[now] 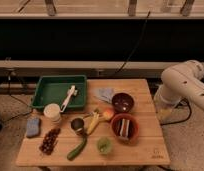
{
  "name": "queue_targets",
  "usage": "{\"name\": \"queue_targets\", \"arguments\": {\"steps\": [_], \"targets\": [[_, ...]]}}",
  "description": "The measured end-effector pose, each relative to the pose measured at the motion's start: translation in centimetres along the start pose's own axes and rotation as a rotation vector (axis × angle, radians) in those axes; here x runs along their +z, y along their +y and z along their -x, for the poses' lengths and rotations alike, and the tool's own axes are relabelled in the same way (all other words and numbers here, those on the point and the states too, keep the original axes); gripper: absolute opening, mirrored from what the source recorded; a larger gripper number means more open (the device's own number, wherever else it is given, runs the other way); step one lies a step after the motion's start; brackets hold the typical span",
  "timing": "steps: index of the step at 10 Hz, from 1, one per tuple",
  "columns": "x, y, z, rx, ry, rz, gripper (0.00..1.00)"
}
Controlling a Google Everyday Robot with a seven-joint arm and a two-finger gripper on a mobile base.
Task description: Place towel in plastic cup
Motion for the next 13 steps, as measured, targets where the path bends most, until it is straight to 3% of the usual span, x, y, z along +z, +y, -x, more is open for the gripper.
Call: {"name": "queue_targets", "arguments": {"steps": [6,7,10,13], "targets": [[0.0,-0.2,0.0,-0.005,-0.002,0.002,0.65],[0.4,-0.5,0.3,-0.017,-0.025,0.022,0.65],[2.5,-1.7,4.4,-0.049,-0.143,0.082,0.65],[4.7,-4.3,12.2,-0.063,-0.322,0.15,0.65]]}}
